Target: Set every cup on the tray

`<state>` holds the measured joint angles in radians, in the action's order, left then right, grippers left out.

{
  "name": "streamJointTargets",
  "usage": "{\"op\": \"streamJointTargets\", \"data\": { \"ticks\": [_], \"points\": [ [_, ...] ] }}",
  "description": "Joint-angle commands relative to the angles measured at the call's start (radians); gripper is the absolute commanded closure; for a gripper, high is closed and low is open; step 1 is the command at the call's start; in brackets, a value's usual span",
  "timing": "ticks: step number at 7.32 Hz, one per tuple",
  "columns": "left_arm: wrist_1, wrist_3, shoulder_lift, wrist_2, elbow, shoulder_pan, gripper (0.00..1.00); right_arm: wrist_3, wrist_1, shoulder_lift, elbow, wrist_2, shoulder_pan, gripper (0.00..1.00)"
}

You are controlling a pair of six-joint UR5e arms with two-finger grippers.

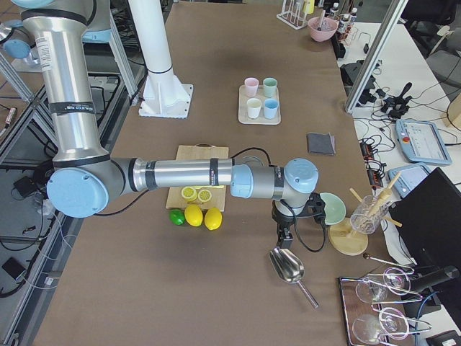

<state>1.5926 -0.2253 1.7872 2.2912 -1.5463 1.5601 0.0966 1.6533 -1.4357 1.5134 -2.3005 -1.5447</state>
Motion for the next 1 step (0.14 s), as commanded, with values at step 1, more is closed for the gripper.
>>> {"op": "streamJointTargets", "data": {
  "ticks": [1],
  "points": [
    [0.003, 0.000, -0.002, -0.001, 0.003, 0.000, 0.02, 0.000, -0.001, 0.000, 0.001, 0.001, 0.000, 0.00]
  ]
}}
